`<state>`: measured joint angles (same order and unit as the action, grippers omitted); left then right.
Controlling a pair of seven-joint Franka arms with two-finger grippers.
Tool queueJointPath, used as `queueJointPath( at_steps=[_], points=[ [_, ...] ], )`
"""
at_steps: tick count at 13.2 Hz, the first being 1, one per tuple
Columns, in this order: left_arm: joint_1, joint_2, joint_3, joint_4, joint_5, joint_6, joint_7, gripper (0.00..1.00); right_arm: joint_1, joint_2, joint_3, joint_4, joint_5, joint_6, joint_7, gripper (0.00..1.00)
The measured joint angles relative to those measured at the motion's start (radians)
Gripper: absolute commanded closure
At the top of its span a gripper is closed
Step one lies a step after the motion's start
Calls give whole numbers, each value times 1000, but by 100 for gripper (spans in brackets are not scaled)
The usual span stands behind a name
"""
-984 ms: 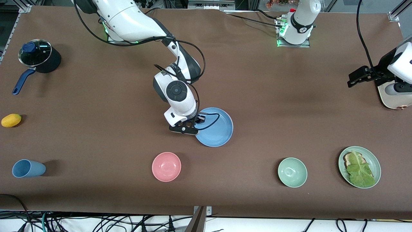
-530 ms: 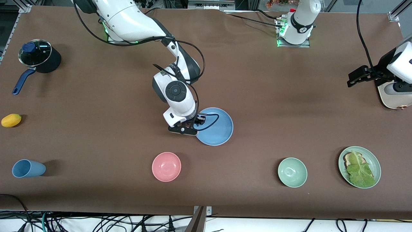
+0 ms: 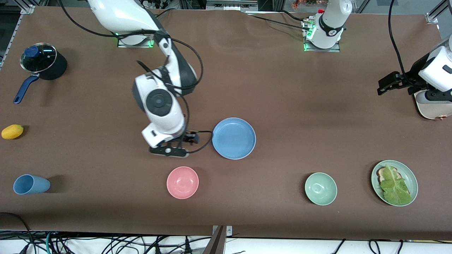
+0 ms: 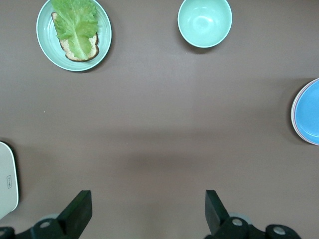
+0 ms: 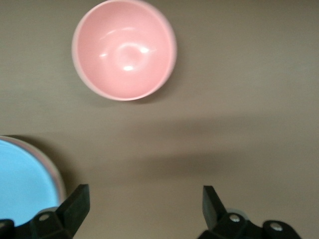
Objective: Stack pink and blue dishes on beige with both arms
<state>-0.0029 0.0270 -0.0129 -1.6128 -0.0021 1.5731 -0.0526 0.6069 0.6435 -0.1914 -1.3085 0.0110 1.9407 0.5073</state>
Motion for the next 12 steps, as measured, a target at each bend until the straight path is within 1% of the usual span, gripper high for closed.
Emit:
queueJointPath(
  at_steps=[2, 4, 5, 7, 8, 9, 10, 12],
  points=[
    [3, 11, 1, 0, 0, 0, 0, 0, -11, -51, -58, 0, 1, -89, -86, 0],
    [7, 19, 3, 0, 0, 0, 0, 0, -21, -99, -104, 0, 1, -161, -129, 0],
    [7, 21, 3, 0, 0, 0, 0, 0, -32, -123, -117, 0, 10, -184, -164, 0],
    [6, 23, 1, 1, 0, 0, 0, 0, -54, -166, -123, -2, 43, -225, -213, 0],
    [6, 23, 1, 2, 0, 0, 0, 0, -68, -189, -118, -6, 49, -241, -223, 0],
    [6, 23, 1, 3, 0, 0, 0, 0, -94, -217, -99, -19, 50, -251, -239, 0],
    [7, 23, 1, 5, 0, 0, 0, 0, -139, -252, -63, -42, 50, -258, -257, 0],
    [7, 23, 2, 8, 0, 0, 0, 0, -284, -334, 55, -102, 41, -265, -314, 0]
  ],
)
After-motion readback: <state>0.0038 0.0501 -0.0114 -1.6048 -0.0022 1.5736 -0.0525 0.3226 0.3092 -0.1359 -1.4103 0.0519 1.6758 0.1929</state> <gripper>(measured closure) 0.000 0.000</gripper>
